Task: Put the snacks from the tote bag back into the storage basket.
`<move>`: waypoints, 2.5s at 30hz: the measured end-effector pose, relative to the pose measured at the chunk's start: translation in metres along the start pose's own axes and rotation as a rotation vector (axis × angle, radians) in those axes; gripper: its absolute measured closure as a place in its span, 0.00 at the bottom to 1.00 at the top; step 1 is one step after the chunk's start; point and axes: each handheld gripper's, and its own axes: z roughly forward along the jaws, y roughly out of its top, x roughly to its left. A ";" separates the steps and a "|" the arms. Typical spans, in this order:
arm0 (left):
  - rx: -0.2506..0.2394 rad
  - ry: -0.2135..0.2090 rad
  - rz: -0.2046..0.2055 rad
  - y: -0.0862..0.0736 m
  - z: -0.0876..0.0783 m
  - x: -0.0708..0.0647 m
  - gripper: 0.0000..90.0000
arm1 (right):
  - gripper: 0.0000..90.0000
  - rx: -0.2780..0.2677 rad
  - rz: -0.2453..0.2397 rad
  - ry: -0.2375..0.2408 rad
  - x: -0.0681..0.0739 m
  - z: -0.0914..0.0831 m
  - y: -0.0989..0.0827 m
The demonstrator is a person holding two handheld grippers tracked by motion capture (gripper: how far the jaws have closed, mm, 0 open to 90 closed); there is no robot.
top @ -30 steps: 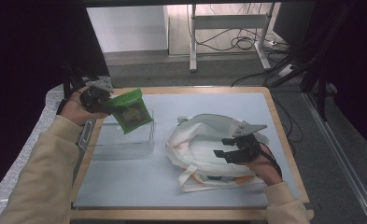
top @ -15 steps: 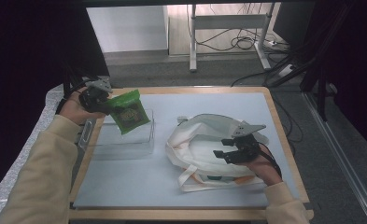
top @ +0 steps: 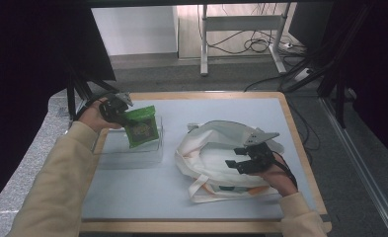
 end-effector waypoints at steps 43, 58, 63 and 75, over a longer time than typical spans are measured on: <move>-0.268 0.202 -0.038 0.013 -0.020 0.001 0.50 | 0.44 -0.002 -0.003 -0.019 -0.002 -0.001 0.000; -0.305 0.116 -0.083 0.009 -0.024 -0.024 0.50 | 0.44 -0.012 -0.005 -0.010 -0.001 -0.003 -0.001; -0.305 0.089 -0.094 0.012 -0.021 -0.038 0.49 | 0.44 -0.017 -0.007 -0.007 0.001 -0.004 0.000; -0.358 0.043 -0.124 0.004 -0.016 -0.087 0.47 | 0.44 -0.025 -0.017 -0.007 0.004 -0.006 0.003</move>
